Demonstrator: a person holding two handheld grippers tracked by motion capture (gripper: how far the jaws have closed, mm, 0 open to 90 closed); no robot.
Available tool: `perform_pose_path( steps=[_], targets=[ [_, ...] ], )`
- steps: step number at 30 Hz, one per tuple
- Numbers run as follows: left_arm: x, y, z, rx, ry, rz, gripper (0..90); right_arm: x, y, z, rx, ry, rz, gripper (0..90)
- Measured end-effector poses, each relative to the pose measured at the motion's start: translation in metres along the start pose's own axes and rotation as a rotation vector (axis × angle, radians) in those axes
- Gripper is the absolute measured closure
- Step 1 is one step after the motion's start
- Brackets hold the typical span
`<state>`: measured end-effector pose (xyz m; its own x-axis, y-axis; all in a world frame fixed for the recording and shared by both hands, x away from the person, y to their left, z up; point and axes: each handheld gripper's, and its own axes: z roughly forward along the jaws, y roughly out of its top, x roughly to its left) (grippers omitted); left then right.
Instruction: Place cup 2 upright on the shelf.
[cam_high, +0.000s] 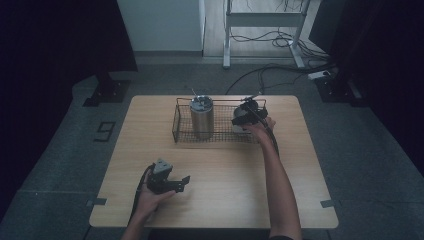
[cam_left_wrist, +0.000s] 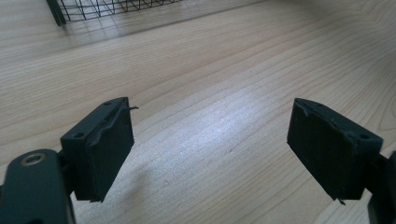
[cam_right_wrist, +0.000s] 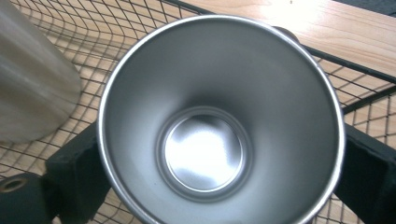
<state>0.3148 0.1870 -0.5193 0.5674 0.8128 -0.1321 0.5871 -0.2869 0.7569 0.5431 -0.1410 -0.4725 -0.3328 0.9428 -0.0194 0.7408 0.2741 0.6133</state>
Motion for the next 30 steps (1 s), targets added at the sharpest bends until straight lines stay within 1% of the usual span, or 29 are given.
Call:
perform_pose_path(
  steps=[2, 3, 5, 10, 12, 13, 15, 18, 22, 26, 30],
  targets=[
    [-0.001, 0.0, 0.001, 0.003, -0.001, 0.002, 14.6, 0.002, -0.001, 0.0, 0.017, 0.004, -0.008, 0.0],
    [-0.001, 0.0, 0.001, 0.004, -0.001, 0.003, 14.6, 0.003, -0.002, 0.001, 0.021, -0.003, -0.013, 0.0],
    [-0.001, 0.0, 0.001, 0.004, 0.0, 0.002, 14.5, 0.003, -0.005, 0.0, -0.003, -0.015, -0.013, 0.0],
    [-0.001, -0.001, 0.002, 0.008, -0.001, 0.003, 14.6, -0.003, -0.009, -0.006, -0.067, 0.005, 0.021, 0.0],
    [-0.002, -0.001, 0.003, 0.01, -0.002, 0.004, 14.6, -0.005, -0.009, -0.011, -0.089, 0.019, 0.037, 0.0],
    [-0.002, -0.001, 0.003, 0.011, -0.002, 0.004, 14.6, -0.006, -0.01, -0.015, -0.11, 0.024, 0.033, 0.0],
    [-0.002, -0.001, 0.003, 0.013, 0.0, 0.003, 14.6, -0.007, -0.011, -0.02, -0.131, 0.037, 0.04, 0.0],
    [-0.001, -0.001, 0.004, 0.016, 0.002, 0.003, 14.5, -0.007, -0.012, -0.029, -0.163, 0.053, 0.038, 0.0],
    [-0.001, -0.001, 0.003, 0.012, 0.003, 0.001, 14.5, -0.006, -0.013, -0.04, -0.195, 0.059, 0.034, 0.0],
    [-0.001, -0.001, 0.002, 0.01, 0.004, 0.0, 14.5, -0.007, -0.016, -0.052, -0.228, 0.071, 0.046, 0.0],
    [-0.001, -0.001, 0.002, 0.011, 0.007, 0.0, 14.5, -0.007, -0.022, -0.064, -0.247, 0.071, 0.033, 0.4]
  ],
)
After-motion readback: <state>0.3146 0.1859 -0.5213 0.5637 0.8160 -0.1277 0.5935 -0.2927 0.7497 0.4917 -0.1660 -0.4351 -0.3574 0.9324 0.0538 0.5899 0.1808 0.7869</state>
